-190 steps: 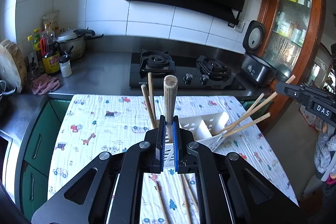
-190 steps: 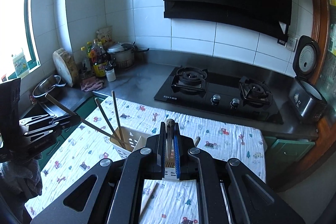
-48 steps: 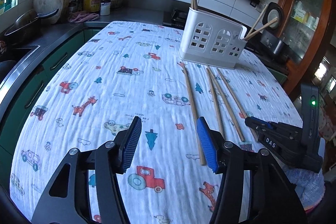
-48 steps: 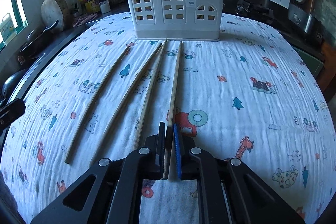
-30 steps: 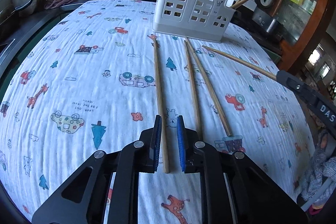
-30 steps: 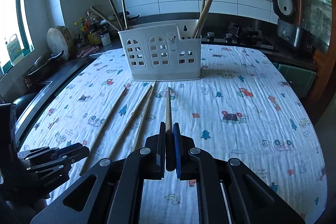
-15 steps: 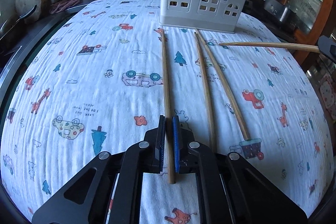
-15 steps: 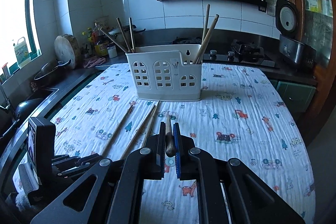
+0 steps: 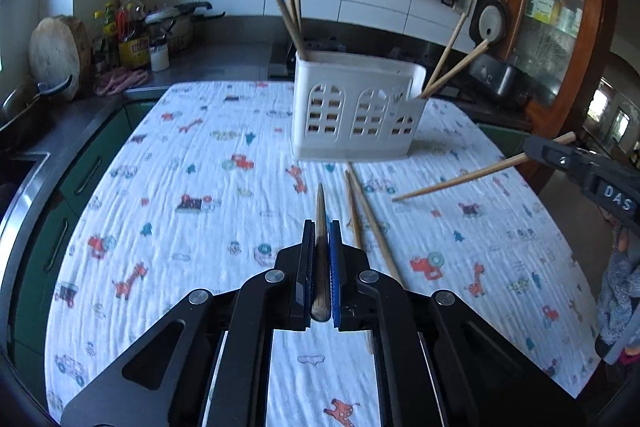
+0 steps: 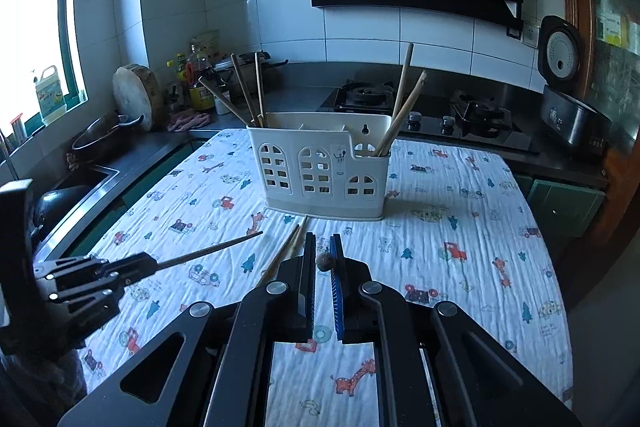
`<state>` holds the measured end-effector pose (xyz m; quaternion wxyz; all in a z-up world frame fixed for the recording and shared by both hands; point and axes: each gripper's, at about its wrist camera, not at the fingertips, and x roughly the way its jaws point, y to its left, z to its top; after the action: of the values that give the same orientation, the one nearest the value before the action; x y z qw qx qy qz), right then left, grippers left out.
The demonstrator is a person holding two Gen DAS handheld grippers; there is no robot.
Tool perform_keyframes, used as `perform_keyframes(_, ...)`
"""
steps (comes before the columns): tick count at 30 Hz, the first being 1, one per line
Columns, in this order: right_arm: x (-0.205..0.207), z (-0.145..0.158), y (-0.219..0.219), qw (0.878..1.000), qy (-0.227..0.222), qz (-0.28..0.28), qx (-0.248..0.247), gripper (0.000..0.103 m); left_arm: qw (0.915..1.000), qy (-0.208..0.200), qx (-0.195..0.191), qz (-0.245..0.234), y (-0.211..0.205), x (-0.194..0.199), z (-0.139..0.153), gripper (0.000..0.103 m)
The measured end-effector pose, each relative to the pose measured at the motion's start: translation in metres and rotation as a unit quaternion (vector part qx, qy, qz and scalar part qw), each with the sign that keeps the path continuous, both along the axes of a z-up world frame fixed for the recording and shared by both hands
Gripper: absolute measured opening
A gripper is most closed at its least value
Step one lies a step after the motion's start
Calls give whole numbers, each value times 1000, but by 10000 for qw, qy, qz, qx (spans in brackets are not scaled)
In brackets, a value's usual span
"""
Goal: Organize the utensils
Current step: 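Lift both chopsticks and carry them over the white holder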
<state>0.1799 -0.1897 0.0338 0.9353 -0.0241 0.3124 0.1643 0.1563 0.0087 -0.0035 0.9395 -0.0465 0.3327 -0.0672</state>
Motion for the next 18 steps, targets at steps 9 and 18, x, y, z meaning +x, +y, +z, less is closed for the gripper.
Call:
perform_keyframes(9,24,33,12,9986,148,394,-327,7,9988,-187,78,-438,-3,24,34,6)
perform_keyframes(18,64,75,-1,9989,305,349,-111,7,9975,-213,28,-678,-4,53,66,6)
